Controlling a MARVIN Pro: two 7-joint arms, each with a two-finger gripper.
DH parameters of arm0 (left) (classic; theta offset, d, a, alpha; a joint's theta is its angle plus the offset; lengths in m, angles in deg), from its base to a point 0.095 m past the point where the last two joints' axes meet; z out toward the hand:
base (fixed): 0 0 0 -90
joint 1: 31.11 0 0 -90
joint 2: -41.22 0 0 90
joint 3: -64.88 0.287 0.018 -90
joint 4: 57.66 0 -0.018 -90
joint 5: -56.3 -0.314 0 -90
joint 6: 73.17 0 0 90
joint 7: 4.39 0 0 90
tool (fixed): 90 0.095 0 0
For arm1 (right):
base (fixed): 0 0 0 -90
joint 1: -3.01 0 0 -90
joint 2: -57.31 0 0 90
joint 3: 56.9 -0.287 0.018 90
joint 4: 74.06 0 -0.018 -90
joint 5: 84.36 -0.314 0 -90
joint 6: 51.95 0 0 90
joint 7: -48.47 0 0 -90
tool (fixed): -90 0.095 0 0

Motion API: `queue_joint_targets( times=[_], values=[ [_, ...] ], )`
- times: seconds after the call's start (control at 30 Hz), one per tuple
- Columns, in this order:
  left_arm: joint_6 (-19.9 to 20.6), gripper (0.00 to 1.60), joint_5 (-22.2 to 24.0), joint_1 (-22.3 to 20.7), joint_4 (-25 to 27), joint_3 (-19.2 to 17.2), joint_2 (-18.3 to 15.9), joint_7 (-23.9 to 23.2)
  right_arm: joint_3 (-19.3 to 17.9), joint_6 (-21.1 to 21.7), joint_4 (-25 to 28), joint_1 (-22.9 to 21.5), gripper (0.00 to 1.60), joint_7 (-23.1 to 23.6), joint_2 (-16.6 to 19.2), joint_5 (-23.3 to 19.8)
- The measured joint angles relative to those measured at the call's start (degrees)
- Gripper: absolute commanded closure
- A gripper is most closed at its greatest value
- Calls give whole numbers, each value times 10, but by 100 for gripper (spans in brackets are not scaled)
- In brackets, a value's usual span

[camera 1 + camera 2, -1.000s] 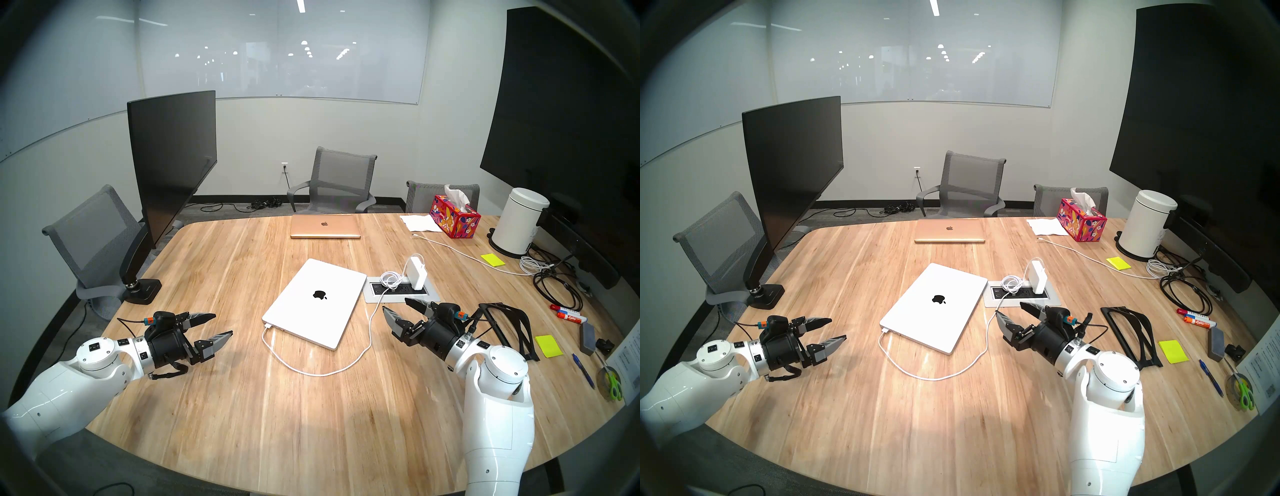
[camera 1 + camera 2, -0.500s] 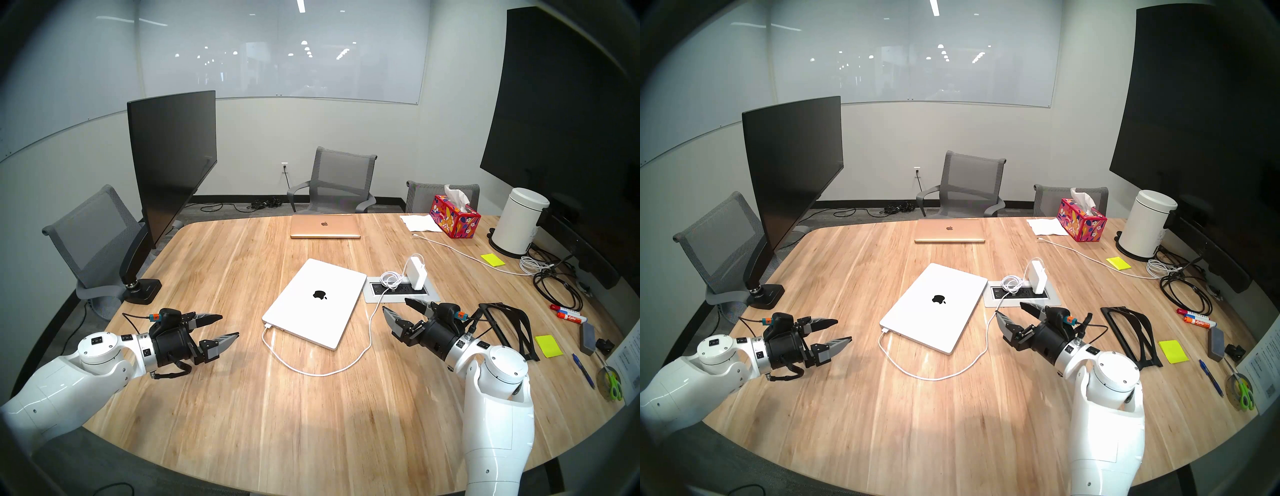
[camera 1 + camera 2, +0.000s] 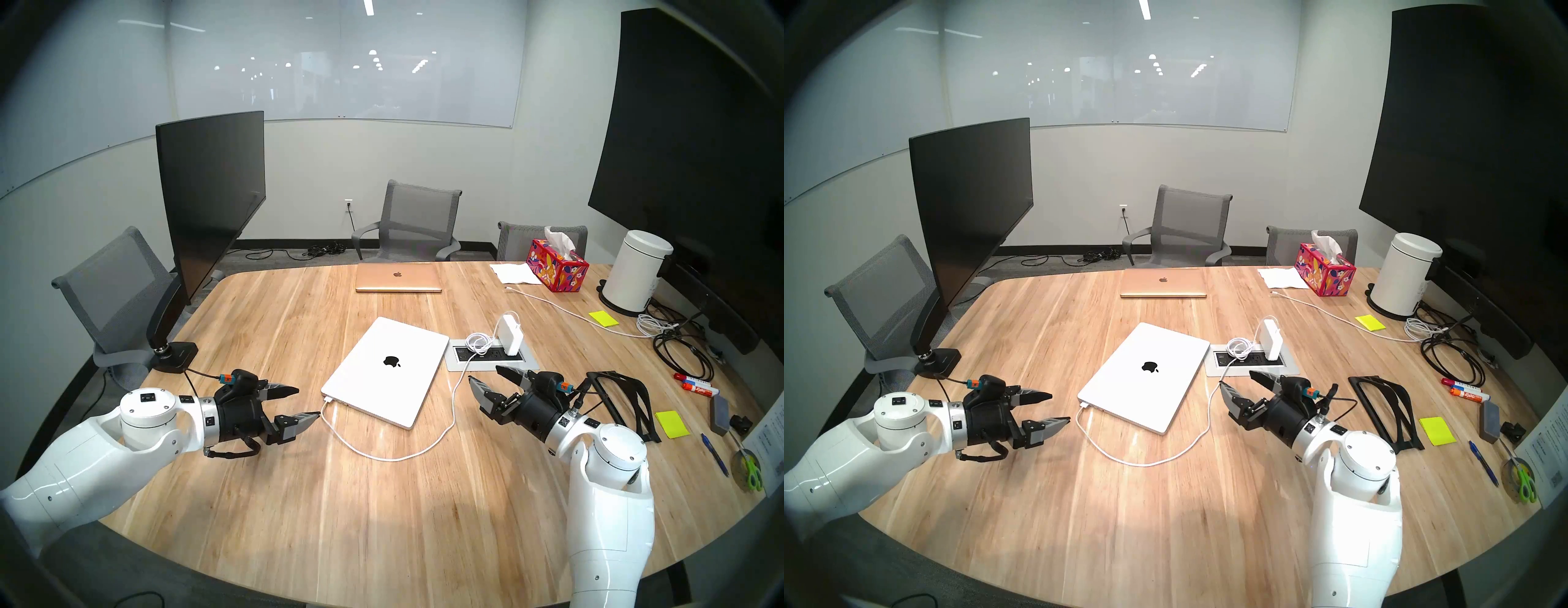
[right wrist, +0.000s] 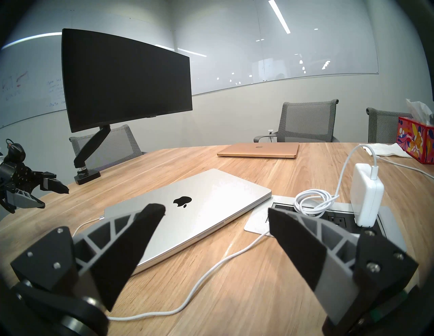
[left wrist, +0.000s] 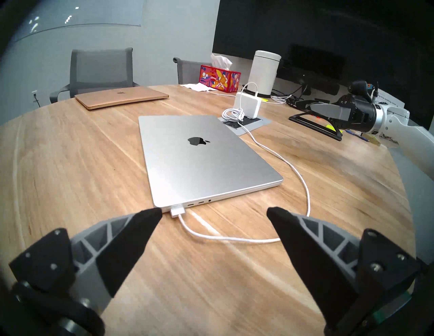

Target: Unplug the charging cable from the port of the MacBook and lay it on the desk

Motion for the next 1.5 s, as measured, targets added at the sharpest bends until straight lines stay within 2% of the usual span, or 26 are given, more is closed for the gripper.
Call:
queue_joint_targets(
  times=[0.43,0.9,1.1,1.5],
  values=[
    [138,0,-14,-71,5,43,45,70,0,0,0,0,0,0,0,0],
    [249,0,-4,-129,-14,69,96,142,0,0,0,0,0,0,0,0],
    [281,0,-5,-147,-18,80,108,163,0,0,0,0,0,0,0,0],
    [309,0,-29,-162,-14,113,113,177,0,0,0,0,0,0,0,0]
  ],
)
